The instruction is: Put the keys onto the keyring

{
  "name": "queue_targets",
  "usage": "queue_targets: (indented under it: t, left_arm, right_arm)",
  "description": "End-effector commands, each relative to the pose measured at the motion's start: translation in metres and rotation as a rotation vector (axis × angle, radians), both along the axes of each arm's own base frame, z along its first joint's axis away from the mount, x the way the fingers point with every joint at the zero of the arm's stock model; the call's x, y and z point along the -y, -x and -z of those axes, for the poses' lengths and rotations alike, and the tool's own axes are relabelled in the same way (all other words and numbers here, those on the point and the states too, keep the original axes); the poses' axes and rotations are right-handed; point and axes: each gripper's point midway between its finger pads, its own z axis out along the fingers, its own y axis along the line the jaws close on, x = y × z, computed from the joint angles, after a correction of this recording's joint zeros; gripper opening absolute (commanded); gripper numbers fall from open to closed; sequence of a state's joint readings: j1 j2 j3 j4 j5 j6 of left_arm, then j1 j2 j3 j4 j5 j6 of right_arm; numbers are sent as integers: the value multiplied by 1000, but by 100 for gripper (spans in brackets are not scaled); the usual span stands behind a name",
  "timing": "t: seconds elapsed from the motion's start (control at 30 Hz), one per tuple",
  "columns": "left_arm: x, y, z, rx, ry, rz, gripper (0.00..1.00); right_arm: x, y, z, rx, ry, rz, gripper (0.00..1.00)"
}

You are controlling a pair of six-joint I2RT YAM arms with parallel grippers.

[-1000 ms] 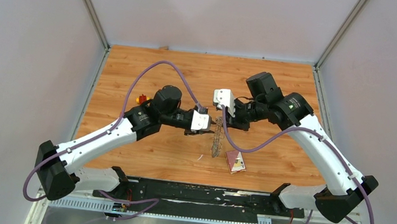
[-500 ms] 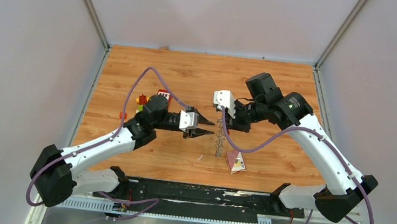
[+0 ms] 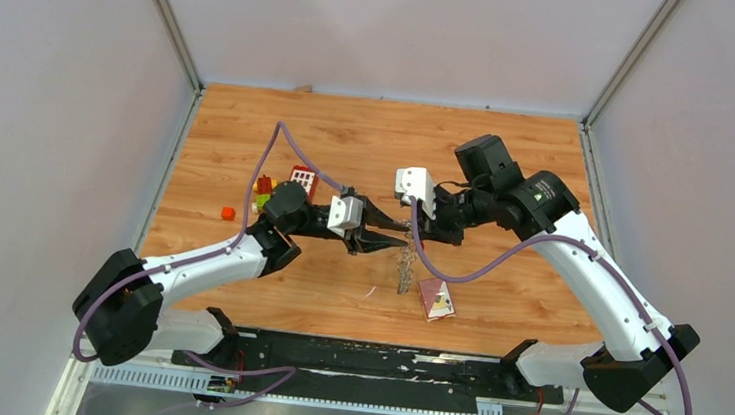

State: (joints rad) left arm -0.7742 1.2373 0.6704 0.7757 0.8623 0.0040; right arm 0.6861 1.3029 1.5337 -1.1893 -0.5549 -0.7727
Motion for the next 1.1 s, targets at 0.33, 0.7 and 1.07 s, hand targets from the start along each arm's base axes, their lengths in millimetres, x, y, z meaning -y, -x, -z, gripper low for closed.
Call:
queue_targets:
  t: [0.33, 0.7, 1.07]
  left_arm:
    - [1, -4, -13, 16, 32, -7, 23]
    - [5, -8, -10, -16, 11, -12, 24]
    - [8, -10, -13, -48, 14, -4, 13]
  right_arm:
    - [-9, -2, -14, 37, -58, -22, 0]
    - [-9, -1, -15, 37, -62, -22, 0]
    - [-9, -2, -15, 39, -60, -19, 0]
